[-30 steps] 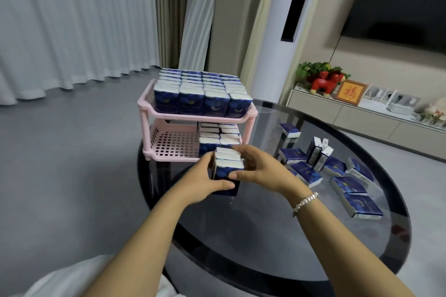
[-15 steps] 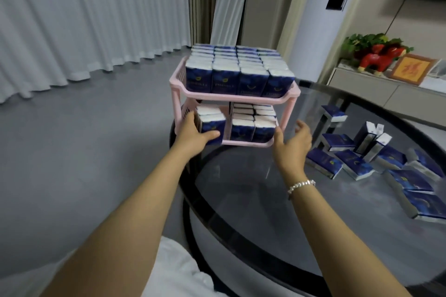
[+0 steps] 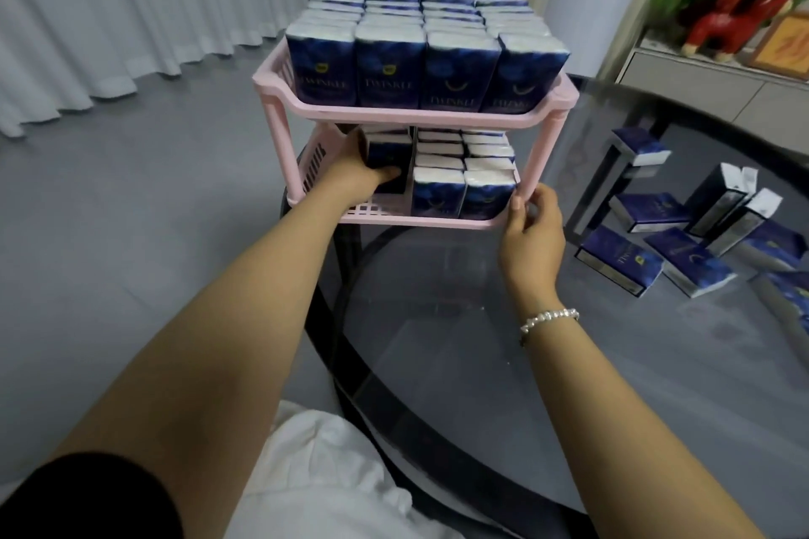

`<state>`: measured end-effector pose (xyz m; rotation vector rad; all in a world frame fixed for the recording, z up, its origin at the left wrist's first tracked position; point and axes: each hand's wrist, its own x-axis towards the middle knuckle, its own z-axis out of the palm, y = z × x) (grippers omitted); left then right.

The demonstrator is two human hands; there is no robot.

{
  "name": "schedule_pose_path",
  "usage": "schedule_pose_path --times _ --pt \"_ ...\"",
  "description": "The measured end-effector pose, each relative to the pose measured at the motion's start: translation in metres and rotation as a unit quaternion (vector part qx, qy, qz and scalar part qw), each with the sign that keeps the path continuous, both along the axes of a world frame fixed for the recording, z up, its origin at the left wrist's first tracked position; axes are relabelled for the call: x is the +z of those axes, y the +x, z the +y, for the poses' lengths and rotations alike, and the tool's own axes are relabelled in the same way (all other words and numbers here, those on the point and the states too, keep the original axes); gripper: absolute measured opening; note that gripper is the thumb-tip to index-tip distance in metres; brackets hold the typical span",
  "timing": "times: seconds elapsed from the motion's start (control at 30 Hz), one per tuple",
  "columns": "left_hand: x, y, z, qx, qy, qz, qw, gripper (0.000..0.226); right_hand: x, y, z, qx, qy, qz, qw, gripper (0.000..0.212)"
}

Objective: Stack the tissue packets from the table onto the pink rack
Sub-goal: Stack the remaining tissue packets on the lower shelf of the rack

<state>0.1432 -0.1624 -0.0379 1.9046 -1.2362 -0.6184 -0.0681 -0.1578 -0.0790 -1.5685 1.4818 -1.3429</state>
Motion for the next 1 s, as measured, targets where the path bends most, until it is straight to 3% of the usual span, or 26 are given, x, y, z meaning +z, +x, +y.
schedule_pose_path --times 0.53,0.83,1.0 --pt "-0.011 0.008 -0.024 0.015 -0.02 0.012 1.0 0.051 -0.003 0.0 -0.002 0.0 -0.003 0.009 1.0 0.017" --pt "-0.011 0.003 -0.024 0.034 -0.031 -0.078 0.996 0.046 -0.003 0.0 -0.001 -0.001 -0.002 0.007 1.0 0.016" --pt "-0.009 -0.006 -0.03 0.03 0.01 -0.07 0.997 0.051 -0.002 0.0 -0.001 0.001 0.003 -0.002 1.0 0.015"
